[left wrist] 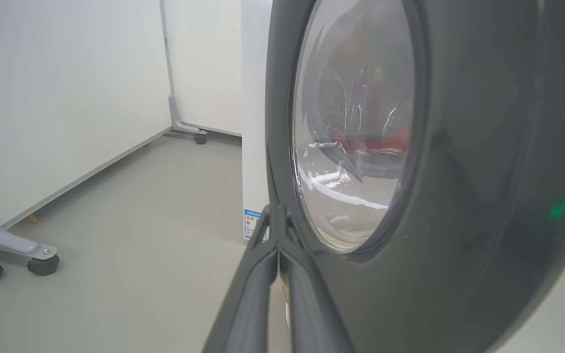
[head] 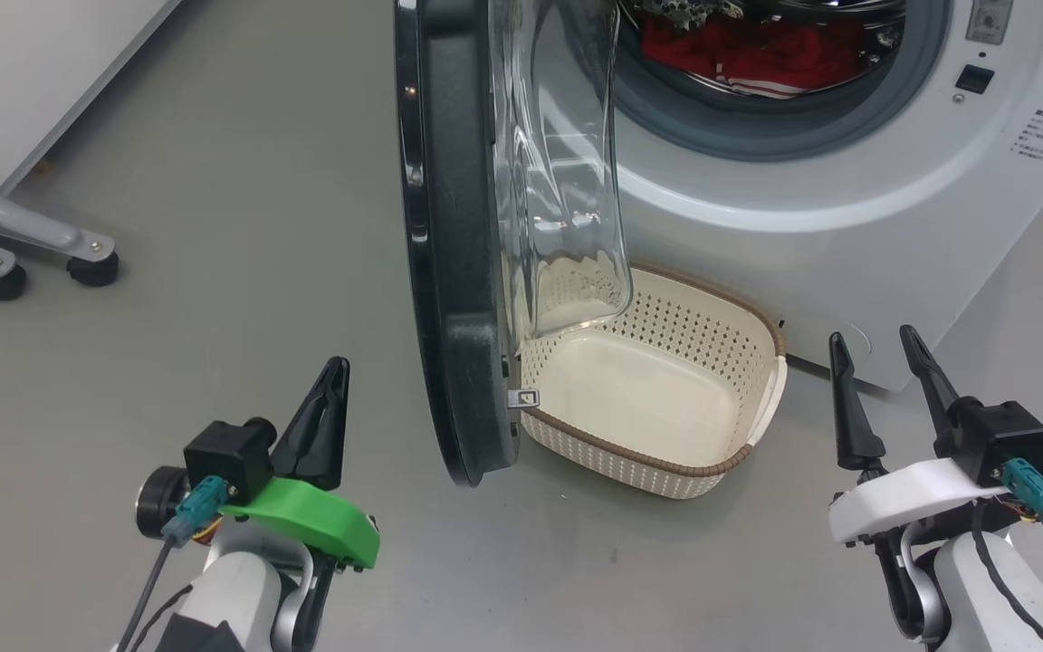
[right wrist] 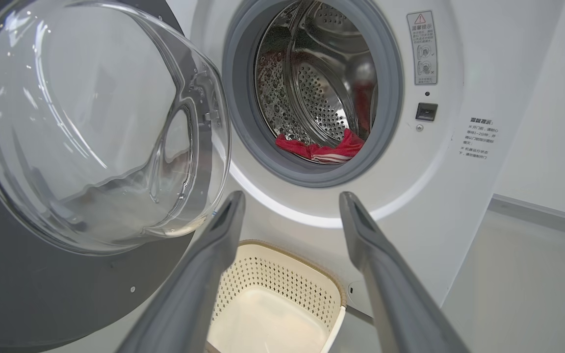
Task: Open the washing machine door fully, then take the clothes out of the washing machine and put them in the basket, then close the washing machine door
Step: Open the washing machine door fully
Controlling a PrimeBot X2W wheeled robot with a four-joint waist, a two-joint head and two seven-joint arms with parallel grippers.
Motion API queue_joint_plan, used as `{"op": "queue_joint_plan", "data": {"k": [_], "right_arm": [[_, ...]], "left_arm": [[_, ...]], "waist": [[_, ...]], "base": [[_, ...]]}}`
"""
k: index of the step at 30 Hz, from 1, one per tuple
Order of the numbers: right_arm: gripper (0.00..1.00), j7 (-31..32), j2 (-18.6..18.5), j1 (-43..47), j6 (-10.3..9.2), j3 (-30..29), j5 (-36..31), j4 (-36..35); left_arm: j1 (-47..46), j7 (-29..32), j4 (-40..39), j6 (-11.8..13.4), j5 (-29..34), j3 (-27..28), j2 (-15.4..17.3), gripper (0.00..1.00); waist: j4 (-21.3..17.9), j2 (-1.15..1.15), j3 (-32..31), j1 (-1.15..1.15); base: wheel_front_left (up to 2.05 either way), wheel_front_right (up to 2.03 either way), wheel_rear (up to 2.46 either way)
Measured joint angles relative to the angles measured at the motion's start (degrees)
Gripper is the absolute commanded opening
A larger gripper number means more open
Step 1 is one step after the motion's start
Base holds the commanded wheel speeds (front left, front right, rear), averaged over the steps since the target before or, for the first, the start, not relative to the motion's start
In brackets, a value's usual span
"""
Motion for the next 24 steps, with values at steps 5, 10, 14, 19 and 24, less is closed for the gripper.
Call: {"op": "queue_joint_plan", "data": {"k": [5,10,14,19,24], "right_arm": [[1.00,0.00,0.54,0.25,0.45,-0.62,-0.91,0.03],[1.00,0.00,0.67,0.75,0.68,-1.38,-1.42,0.22],[1.00,0.00,1.04,0.81,1.20,-1.85,-1.55,0.38],[1.00,0.00,2.04,0.94,1.87,-2.16,-1.89,0.68],[1.00,0.00,2.60,0.97,2.42,-2.27,-1.99,1.01]], "left_arm": [[-0.31,0.00,-5.37,0.69,0.96,2.11,0.02,0.00],[-2.93,-0.01,-12.63,0.93,2.47,3.72,0.12,0.00],[-5.04,-0.02,-19.34,0.93,4.44,4.38,0.16,0.00],[-6.54,-0.08,-26.39,0.90,5.46,4.01,0.16,0.00],[-6.84,-0.08,-30.93,-0.87,6.43,0.20,0.18,0.00]], "waist": [[0.16,0.00,-0.02,0.00],[0.39,0.00,-0.04,0.00],[0.52,0.00,-0.16,0.00],[0.46,0.00,-0.43,0.00],[0.14,0.00,-0.69,0.00]], "base": [[0.00,0.00,0.00],[0.00,0.00,0.00],[0.00,0.00,0.00],[0.00,0.00,0.00],[0.00,0.00,0.00]]}}
